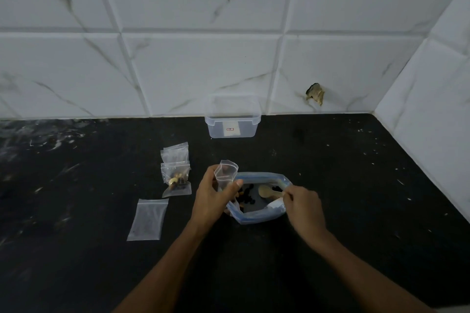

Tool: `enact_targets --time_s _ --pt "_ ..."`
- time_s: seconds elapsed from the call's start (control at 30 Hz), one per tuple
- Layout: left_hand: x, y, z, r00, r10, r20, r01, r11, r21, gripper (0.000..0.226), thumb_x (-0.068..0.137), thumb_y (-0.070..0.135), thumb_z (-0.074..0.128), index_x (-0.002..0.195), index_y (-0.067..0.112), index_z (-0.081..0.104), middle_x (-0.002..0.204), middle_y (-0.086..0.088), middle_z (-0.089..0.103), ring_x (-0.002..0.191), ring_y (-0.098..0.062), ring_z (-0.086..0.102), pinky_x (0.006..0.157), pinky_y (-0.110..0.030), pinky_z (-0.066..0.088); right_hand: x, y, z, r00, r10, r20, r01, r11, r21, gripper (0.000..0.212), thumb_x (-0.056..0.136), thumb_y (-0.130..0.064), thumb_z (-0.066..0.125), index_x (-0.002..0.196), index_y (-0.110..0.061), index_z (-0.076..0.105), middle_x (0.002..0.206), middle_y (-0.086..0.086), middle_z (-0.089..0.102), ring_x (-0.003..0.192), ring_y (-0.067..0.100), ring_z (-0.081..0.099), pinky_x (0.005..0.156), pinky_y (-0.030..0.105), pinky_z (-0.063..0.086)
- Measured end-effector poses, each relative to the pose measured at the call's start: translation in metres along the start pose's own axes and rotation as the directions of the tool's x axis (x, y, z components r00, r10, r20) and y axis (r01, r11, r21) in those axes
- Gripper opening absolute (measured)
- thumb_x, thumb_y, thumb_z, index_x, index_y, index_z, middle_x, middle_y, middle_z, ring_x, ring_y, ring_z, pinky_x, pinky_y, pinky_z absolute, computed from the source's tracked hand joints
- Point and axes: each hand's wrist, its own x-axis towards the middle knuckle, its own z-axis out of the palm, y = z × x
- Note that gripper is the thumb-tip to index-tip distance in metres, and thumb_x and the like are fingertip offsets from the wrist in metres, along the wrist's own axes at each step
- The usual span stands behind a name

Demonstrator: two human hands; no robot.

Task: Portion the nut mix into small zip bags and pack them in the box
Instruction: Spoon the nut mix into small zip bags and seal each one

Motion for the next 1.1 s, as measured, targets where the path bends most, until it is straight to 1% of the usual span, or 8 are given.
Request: enact_targets --time_s 0.1,0.2,0.27,0.37,0.47,0.57,0.77,1.1 --pt "0.004 -0.003 0.002 1.000 -0.017 0.019 0.017 1.000 0.007 0.036 0.085 0.027 0.074 0.113 0.036 0.054 0.114 0.008 0.063 0.101 -0.005 0.065 0.074 -0.022 0.055 -0.001 -0.010 0.013 1.000 -0.022 0.014 0.021 0.996 0.084 0.024 0.095 -0.014 0.055 0.072 -0.021 0.060 0.067 -0.006 0.059 0.062 0.005 0.059 0.059 0.021 0.051" --pt "0.007 -0.006 0.003 0.999 -0.025 0.026 0.024 1.000 0.012 0.039 0.083 0.029 0.076 0.115 0.036 0.055 0.115 0.010 0.063 0.104 -0.005 0.063 0.084 -0.028 0.055 -0.001 -0.022 0.022 0.997 -0.016 0.072 0.004 0.988 0.156 0.021 0.095 -0.014 0.054 0.078 -0.020 0.065 0.072 -0.007 0.061 0.066 0.004 0.059 0.059 0.015 0.045" --pt "0.007 -0.006 0.003 0.999 -0.021 0.030 0.020 1.000 0.016 0.038 0.083 0.029 0.076 0.114 0.036 0.055 0.114 0.009 0.064 0.103 -0.006 0.064 0.084 -0.028 0.054 0.002 -0.028 0.027 0.992 0.048 0.119 -0.075 0.969 0.234 0.021 0.097 -0.014 0.052 0.082 -0.020 0.066 0.076 -0.007 0.062 0.068 0.005 0.060 0.060 0.016 0.045" --pt "0.007 -0.006 0.002 0.999 -0.026 0.040 0.026 1.000 0.018 0.036 0.083 0.029 0.075 0.112 0.038 0.055 0.113 0.010 0.064 0.103 -0.004 0.064 0.082 -0.024 0.052 0.008 -0.033 0.029 0.955 0.178 0.237 -0.257 0.896 0.362 0.021 0.097 -0.014 0.051 0.084 -0.019 0.066 0.082 0.000 0.065 0.074 0.012 0.064 0.069 0.030 0.056" --pt "0.008 -0.008 -0.001 0.998 -0.048 0.051 0.049 0.999 -0.012 0.039 0.081 0.034 0.077 0.115 0.037 0.056 0.116 0.005 0.065 0.105 -0.013 0.067 0.085 -0.034 0.057 0.010 -0.032 0.023 0.900 0.286 0.328 -0.418 0.777 0.470 0.017 0.097 -0.013 0.051 0.090 -0.016 0.066 0.085 0.006 0.066 0.068 0.013 0.062 0.058 0.025 0.051" --pt "0.008 -0.005 -0.004 0.998 -0.039 0.042 0.039 0.999 -0.007 0.039 0.084 0.028 0.075 0.117 0.033 0.055 0.117 0.006 0.064 0.102 -0.003 0.065 0.079 -0.024 0.056 0.009 -0.027 0.012 0.871 0.334 0.360 -0.486 0.688 0.539 0.014 0.097 -0.011 0.052 0.092 -0.016 0.064 0.085 0.008 0.066 0.065 0.012 0.060 0.054 0.022 0.048" --pt "0.007 0.001 -0.004 1.000 0.009 0.014 -0.009 1.000 0.006 0.040 0.085 0.027 0.075 0.118 0.032 0.054 0.115 0.010 0.063 0.101 0.004 0.062 0.074 -0.013 0.052 0.009 -0.013 -0.014 0.844 0.371 0.388 -0.535 0.633 0.559 0.014 0.095 -0.007 0.054 0.100 -0.012 0.066 0.085 0.010 0.066 0.066 0.013 0.058 0.056 0.023 0.049" --pt "0.011 0.013 0.006 0.996 0.093 -0.016 -0.091 0.992 0.089 0.042 0.080 0.032 0.078 0.116 0.036 0.054 0.115 0.014 0.062 0.106 0.000 0.060 0.086 -0.023 0.052 0.011 -0.029 -0.099 0.901 0.292 0.321 -0.434 0.615 0.658 0.016 0.096 -0.009 0.053 0.097 -0.010 0.068 0.083 0.009 0.064 0.064 0.013 0.053 0.053 0.023 0.044"
